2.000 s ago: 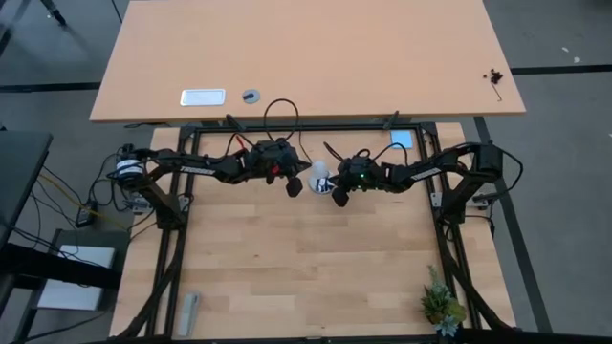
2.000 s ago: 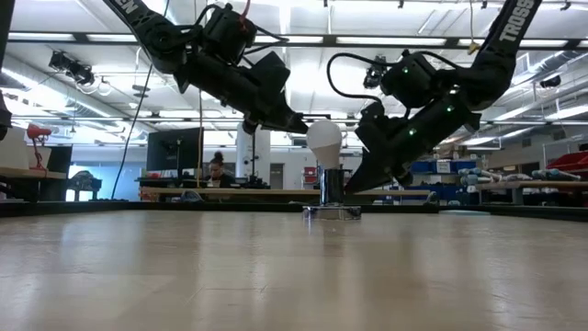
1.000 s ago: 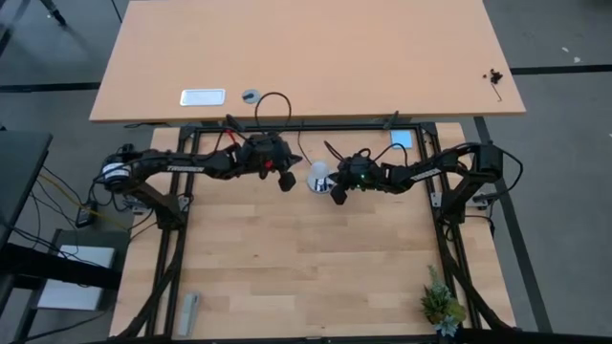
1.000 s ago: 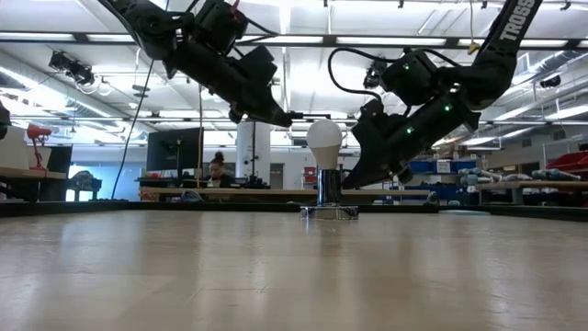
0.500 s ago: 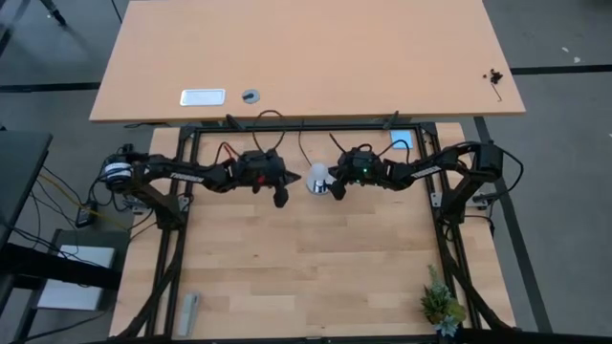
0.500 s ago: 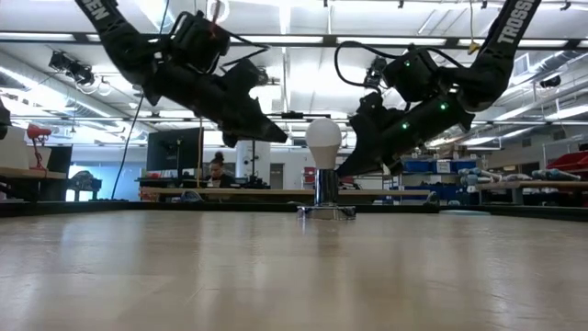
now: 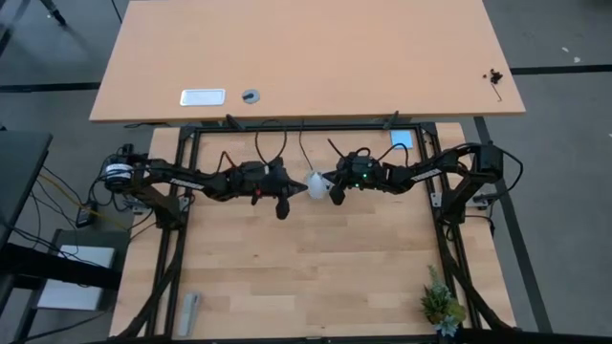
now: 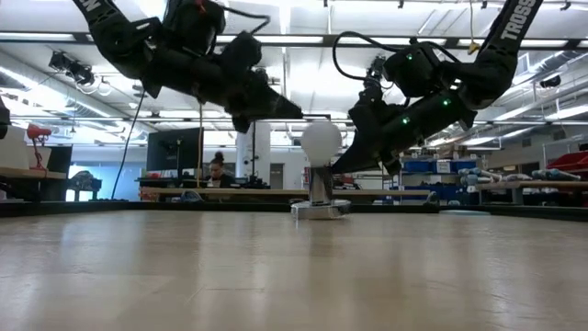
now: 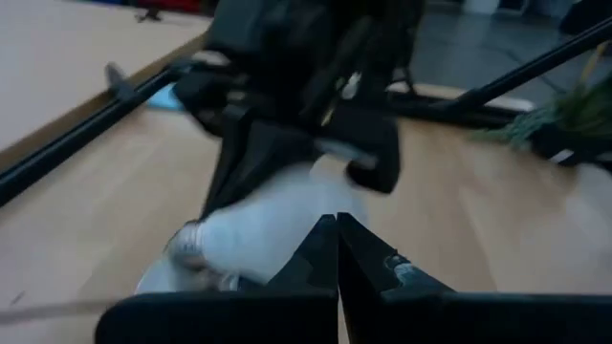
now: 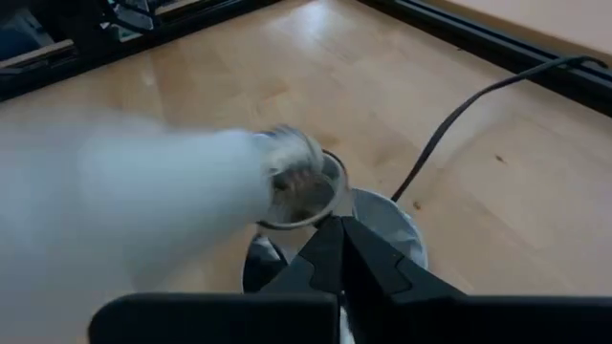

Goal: Screw lightbulb
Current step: Insert the lightbulb into the lamp

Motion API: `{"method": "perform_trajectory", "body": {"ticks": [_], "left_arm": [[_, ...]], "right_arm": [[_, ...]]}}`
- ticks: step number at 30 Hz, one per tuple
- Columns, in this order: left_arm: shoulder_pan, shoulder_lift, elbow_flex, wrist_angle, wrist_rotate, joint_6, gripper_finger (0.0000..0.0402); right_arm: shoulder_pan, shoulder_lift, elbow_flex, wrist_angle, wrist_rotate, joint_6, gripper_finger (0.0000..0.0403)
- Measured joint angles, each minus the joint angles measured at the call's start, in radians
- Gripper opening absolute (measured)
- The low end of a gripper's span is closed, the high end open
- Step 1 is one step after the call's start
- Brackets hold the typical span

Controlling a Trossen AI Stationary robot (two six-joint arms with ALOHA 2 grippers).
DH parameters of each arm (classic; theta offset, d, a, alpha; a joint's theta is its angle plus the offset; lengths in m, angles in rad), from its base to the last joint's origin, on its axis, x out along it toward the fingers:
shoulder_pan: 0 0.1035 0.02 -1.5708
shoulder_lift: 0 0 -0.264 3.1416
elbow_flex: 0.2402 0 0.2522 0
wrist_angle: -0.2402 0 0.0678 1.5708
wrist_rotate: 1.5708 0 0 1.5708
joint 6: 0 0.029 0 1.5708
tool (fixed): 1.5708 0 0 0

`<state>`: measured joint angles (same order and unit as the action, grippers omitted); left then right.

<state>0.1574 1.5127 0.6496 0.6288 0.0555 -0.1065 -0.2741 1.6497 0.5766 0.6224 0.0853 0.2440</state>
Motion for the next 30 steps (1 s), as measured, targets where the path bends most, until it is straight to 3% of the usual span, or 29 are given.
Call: {"method": "perform_trajectory", "body": {"ticks": [8,14,20,30], "left_arm": [[-0.004,0.000,0.014,-0.008,-0.022,0.027,0.0000],[-0.002,0.000,0.014,-0.017,-0.027,0.027,0.0000],[-0.006,0.000,0.014,-0.078,0.007,0.025,0.0000],[-0.048,0.000,0.014,-0.135,0.000,0.024,0.0000]], "right_arm": [[-0.003,0.000,0.000,-0.012,0.004,-0.013,0.0015],[0.003,-0.032,0.000,-0.074,-0.022,-0.016,0.0037],[0.061,-0.134,0.000,-0.232,-0.114,0.080,0.0079],[0.270,-0.310,0.000,-0.512,-0.106,0.288,0.0186]]}}
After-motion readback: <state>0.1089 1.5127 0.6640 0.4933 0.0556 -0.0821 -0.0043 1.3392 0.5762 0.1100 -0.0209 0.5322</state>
